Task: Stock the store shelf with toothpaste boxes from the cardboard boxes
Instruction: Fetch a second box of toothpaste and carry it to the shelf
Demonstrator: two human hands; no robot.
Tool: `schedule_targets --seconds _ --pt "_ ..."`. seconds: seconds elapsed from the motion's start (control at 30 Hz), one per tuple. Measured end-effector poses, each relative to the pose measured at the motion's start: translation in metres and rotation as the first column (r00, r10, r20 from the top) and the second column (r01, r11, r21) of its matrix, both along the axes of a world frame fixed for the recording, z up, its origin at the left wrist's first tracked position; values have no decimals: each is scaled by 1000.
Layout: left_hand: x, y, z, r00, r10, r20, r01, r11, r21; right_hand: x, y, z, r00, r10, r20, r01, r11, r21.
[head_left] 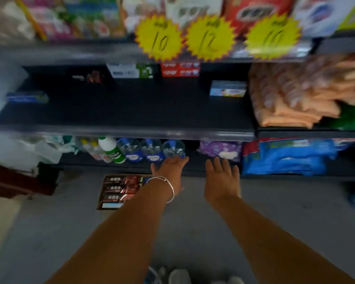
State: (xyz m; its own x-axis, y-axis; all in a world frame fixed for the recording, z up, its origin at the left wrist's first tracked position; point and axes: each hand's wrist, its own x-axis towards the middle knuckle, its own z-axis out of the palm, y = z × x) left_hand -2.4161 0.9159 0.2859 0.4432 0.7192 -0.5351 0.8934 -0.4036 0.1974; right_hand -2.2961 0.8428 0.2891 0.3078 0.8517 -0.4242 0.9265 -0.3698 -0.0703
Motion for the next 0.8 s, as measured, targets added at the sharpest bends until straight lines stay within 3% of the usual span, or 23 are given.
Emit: schedule_targets --seconds 0.27,0.43,0.8 --pt "152 -74 86 976 -209 54 207 977 42 137 -86 87 977 -212 25 209 973 93" --pt "271 -147 116 915 -394 93 387 918 82 244 -170 132 932 -360 40 354 928 116" --pt "503 -259 195 645 -747 162 720 665 198 421 -312 205 717 -690 98 663 719 210"
